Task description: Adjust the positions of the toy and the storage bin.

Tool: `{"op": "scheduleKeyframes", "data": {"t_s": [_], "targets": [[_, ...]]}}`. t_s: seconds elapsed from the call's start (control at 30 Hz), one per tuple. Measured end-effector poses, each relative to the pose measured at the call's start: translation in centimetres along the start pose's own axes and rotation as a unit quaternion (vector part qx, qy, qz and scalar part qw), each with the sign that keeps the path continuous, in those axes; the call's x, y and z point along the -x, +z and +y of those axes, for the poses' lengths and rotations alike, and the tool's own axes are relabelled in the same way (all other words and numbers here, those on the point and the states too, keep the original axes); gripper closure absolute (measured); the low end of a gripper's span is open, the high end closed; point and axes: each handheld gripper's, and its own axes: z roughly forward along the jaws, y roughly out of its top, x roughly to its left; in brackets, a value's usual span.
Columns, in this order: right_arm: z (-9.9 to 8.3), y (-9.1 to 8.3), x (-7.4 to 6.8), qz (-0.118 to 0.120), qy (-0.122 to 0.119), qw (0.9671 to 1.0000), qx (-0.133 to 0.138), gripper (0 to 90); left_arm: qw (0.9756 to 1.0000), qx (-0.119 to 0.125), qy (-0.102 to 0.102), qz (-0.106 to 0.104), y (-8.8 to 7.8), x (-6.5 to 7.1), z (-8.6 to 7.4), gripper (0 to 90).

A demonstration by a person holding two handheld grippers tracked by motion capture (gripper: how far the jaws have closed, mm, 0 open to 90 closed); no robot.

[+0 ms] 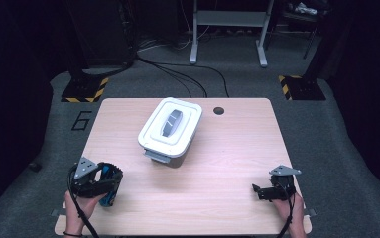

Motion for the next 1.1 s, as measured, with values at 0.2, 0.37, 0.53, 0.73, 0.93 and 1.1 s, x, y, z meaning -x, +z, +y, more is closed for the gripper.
{"op": "scheduleKeyframes", "data": {"t_s": [0.2, 0.37, 0.53, 0.73, 0.93, 1.1], "targets": [[0.0, 0.0, 0.0, 0.0, 0.0, 1.0, 0.0, 0.3, 0.9998, -0.02, -0.007, 0.002, 2.0, -0.3, 0.7, 25.1], [0.0, 0.0, 0.0, 0.0, 0.0, 1.0, 0.0, 0.4, 0.9989, -0.047, -0.009, -0.002, 4.2, -0.5, 1.2, 25.1], [0.0, 0.0, 0.0, 0.0, 0.0, 1.0, 0.0, 0.3, 0.9952, -0.097, -0.008, -0.007, 6.7, -0.4, 1.2, 25.1], [0.0, 0.0, 0.0, 0.0, 0.0, 1.0, 0.0, 0.3, 0.9907, -0.136, 0.008, 0.0, 8.4, -0.2, 0.7, 25.0], [0.0, 0.0, 0.0, 0.0, 0.0, 1.0, 0.0, 0.4, 0.9853, -0.17, 0.019, -0.004, 9.4, -0.1, 0.6, 24.9], [0.0, 0.0, 0.0, 0.0, 0.0, 1.0, 0.0, 0.4, 0.984, -0.177, 0.024, -0.007, 9.9, 0.1, 0.4, 24.7]]}}
